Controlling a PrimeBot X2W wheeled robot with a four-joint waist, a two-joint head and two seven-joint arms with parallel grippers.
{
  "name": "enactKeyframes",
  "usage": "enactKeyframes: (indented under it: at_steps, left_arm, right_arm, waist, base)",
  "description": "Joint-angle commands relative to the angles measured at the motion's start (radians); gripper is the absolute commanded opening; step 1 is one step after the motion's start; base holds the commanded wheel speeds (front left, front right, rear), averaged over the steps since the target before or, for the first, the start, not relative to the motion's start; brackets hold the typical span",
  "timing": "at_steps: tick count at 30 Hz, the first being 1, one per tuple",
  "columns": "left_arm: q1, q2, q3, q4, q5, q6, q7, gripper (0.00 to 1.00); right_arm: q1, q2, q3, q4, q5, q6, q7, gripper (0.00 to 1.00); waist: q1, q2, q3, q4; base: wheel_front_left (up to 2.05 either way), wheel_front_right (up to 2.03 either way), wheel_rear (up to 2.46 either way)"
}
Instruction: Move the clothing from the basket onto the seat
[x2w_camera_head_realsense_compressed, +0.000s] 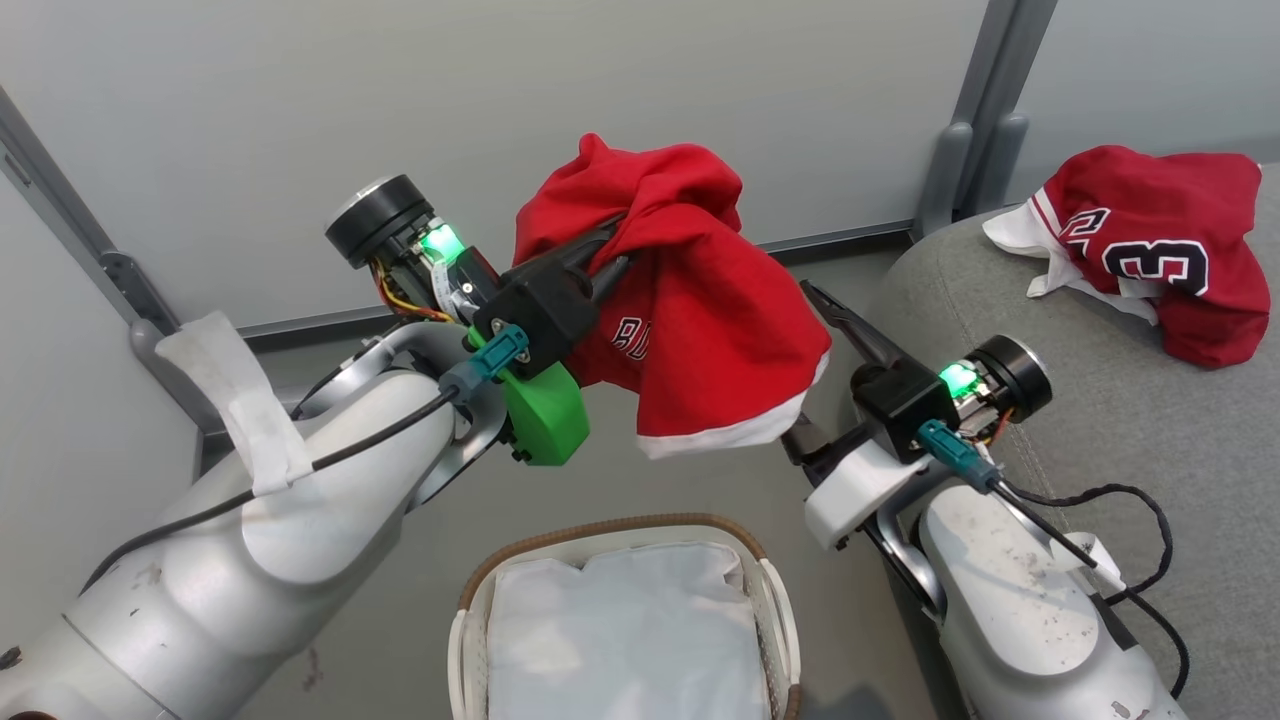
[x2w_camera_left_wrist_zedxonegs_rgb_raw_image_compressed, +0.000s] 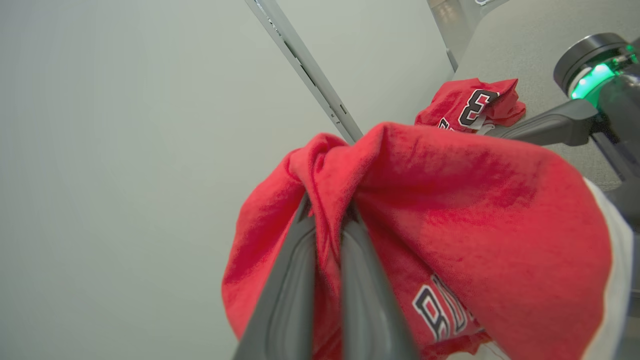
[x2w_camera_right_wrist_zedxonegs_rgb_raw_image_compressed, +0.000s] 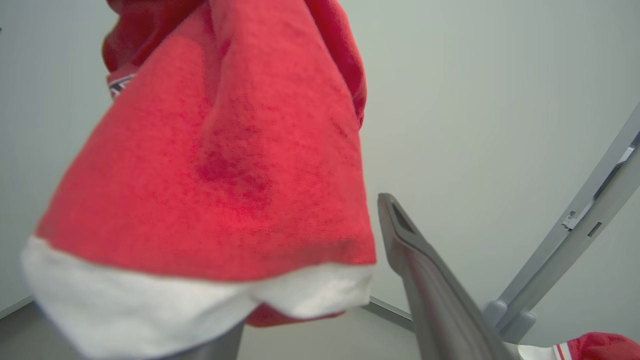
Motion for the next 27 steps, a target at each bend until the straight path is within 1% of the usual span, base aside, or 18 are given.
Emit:
enactKeyframes:
  at_steps: [1, 2, 3, 4, 6, 13, 19, 20, 21, 22, 23, 27]
  left_arm:
    - [0.015, 0.001, -0.004, -0.004, -0.007, 0.001, -0.002, 0.0]
    - [0.018, 0.0, -0.006, -0.004, -0.008, 0.001, -0.002, 0.0]
    - [0.022, -0.001, -0.006, -0.004, -0.01, 0.002, -0.003, 0.0]
    - [0.025, -0.001, -0.007, -0.004, -0.013, 0.004, -0.005, 0.0]
    - [0.035, 0.0, -0.007, -0.002, -0.021, 0.008, -0.009, 0.0]
    - [0.073, 0.008, -0.002, 0.024, -0.047, 0.02, -0.03, 0.0]
    - [0.115, -0.007, 0.009, 0.039, -0.072, 0.038, -0.068, 0.01]
    - [0.123, -0.01, 0.012, 0.042, -0.079, 0.042, -0.074, 0.14]
    - [0.133, -0.014, 0.016, 0.044, -0.084, 0.048, -0.082, 0.42]
    - [0.142, -0.018, 0.019, 0.046, -0.089, 0.05, -0.089, 0.82]
    - [0.154, -0.022, 0.025, 0.05, -0.096, 0.055, -0.096, 1.0]
    - [0.204, -0.04, 0.046, 0.066, -0.114, 0.072, -0.113, 1.0]
  right_arm:
    - [-0.012, -0.003, 0.018, 0.003, 0.015, -0.001, -0.002, 1.0]
    - [-0.017, -0.003, 0.026, 0.003, 0.02, -0.001, -0.002, 1.0]
    - [-0.02, -0.004, 0.035, 0.0, 0.025, -0.001, -0.002, 0.51]
    - [-0.021, -0.004, 0.04, -0.003, 0.03, -0.001, -0.002, 0.31]
    - [-0.021, -0.004, 0.048, -0.011, 0.037, -0.001, -0.002, 0.0]
    - [-0.001, -0.003, 0.049, -0.045, 0.052, -0.001, -0.002, 0.0]
    - [0.011, -0.003, 0.035, -0.08, 0.061, -0.001, -0.002, 0.0]
    - [0.014, -0.003, 0.033, -0.085, 0.061, -0.001, -0.002, 0.0]
    - [0.016, -0.003, 0.029, -0.091, 0.061, -0.001, -0.002, 0.0]
    - [0.018, -0.003, 0.027, -0.095, 0.062, -0.001, -0.002, 0.0]
    - [0.02, -0.003, 0.022, -0.1, 0.061, -0.001, -0.002, 0.0]
    - [0.028, -0.003, 0.001, -0.118, 0.054, -0.001, -0.002, 0.0]
  waist:
    - [0.0001, 0.0, -0.001, 0.002]
    - [0.0001, 0.0, -0.001, 0.002]
    - [0.0001, 0.0, -0.002, 0.003]
    - [0.0001, 0.0, -0.002, 0.003]
    - [0.0001, 0.0, -0.003, 0.004]
    - [0.0001, 0.0, -0.004, 0.002]
    - [0.0001, 0.0, -0.007, 0.001]
    - [0.0001, 0.0, -0.007, 0.002]
    - [0.0001, 0.0, -0.007, 0.001]
    - [0.0001, 0.0, -0.007, 0.001]
    - [0.0001, 0.0, -0.007, 0.001]
    - [0.0001, 0.0, -0.005, 0.003]
  base:
    - [0.0, 0.0, 0.0]
    - [0.0, 0.0, 0.0]
    - [0.0, 0.0, 0.0]
    - [0.0, 0.0, 0.0]
    - [0.0, 0.0, 0.0]
    - [0.0, 0.0, 0.0]
    - [0.0, 0.0, 0.0]
    - [0.0, 0.0, 0.0]
    - [0.0, 0.0, 0.0]
    - [0.0, 0.0, 0.0]
    - [0.0, 0.0, 0.0]
    - [0.0, 0.0, 0.0]
